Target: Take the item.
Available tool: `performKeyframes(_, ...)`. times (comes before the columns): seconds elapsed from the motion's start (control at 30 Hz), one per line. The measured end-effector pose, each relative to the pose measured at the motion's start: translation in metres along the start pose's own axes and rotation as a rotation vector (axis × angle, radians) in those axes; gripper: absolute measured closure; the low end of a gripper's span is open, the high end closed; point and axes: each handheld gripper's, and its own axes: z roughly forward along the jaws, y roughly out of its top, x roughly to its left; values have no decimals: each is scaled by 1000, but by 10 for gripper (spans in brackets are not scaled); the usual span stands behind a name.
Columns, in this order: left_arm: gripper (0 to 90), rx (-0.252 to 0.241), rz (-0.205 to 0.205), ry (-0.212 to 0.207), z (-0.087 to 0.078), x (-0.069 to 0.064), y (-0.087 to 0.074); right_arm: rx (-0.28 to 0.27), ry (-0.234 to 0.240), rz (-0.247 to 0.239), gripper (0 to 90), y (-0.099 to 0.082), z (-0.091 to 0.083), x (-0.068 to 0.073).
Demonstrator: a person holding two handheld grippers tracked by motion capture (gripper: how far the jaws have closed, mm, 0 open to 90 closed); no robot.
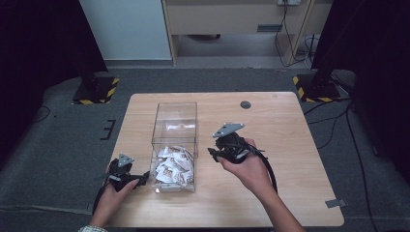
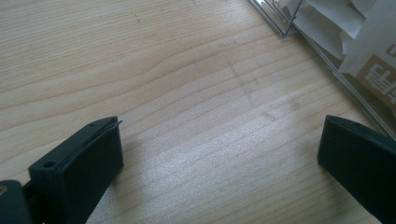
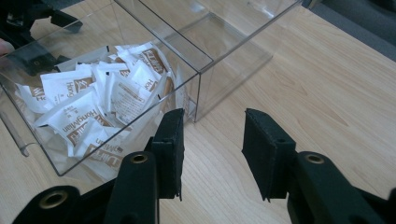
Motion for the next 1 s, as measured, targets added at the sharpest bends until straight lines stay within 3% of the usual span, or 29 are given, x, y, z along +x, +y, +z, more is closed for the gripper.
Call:
performKeyframes(0.57, 0, 0, 1, -1, 0, 0, 0, -3, 62, -43, 655, 12, 16, 22)
performKeyframes(1.0, 0, 0, 1, -1, 0, 0, 0, -63, 103, -35, 628, 14, 28, 37)
